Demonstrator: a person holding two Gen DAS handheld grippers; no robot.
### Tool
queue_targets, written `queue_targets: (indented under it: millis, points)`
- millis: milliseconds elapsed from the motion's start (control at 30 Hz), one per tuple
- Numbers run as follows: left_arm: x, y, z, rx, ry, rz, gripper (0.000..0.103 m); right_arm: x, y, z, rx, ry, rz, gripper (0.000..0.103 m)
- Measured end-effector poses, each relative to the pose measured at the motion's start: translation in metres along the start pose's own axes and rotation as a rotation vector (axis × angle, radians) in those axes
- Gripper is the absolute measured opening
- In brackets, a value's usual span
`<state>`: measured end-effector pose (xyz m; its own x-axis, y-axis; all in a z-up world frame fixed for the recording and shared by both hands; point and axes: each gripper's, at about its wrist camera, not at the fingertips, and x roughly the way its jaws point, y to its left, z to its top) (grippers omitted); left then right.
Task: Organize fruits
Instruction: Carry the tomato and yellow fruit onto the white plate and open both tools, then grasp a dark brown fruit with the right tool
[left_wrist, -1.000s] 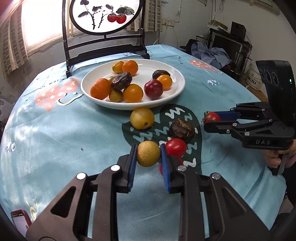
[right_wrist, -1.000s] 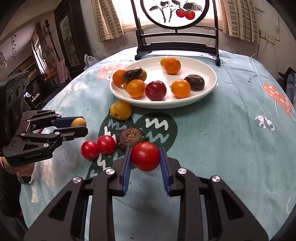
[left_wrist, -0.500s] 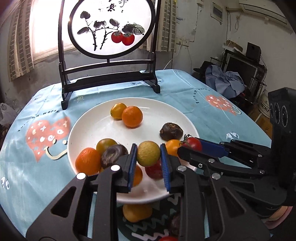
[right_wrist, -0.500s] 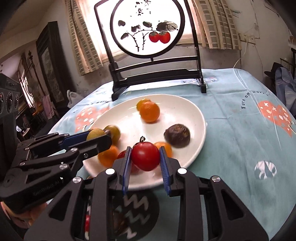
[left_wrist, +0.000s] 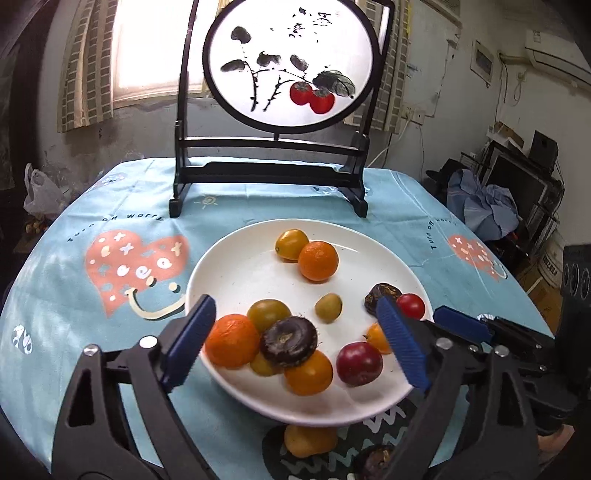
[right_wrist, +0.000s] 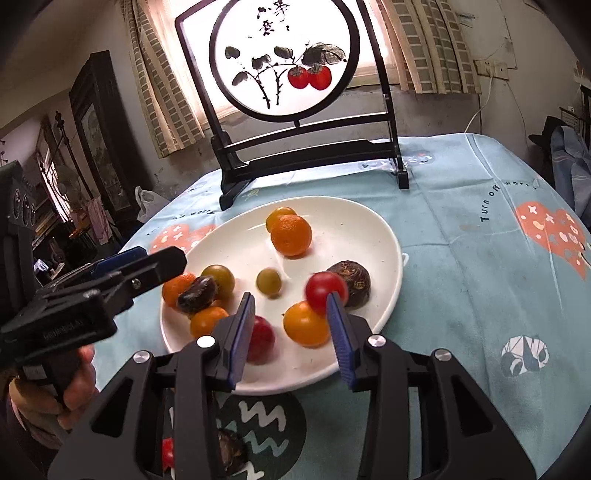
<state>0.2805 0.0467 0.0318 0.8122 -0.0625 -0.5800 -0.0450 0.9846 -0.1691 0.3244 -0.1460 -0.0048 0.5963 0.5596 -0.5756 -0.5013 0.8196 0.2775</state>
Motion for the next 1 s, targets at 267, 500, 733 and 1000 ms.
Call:
queue_targets:
  millis: [267,500,733,1000]
  points:
    - [-0.033,0.043,-0.034,-0.111,0.020,0.069,0.100,-0.016,0.044,-0.042,-0.182,0.096,0.063,0.042]
    - [-0.050,0.075,-0.069,-0.122,0.099,0.135,0.101,-0.022,0.070,-0.071,-0.398,0.193,0.041,0.042]
    - [-0.062,0.081,-0.078,-0.142,0.092,0.140,0.101,-0.024,0.065,-0.078,-0.401,0.236,0.035,0.042]
    - [-0.060,0.069,-0.079,-0.072,0.110,0.152,0.101,-0.011,0.067,-0.089,-0.432,0.295,0.002,0.042]
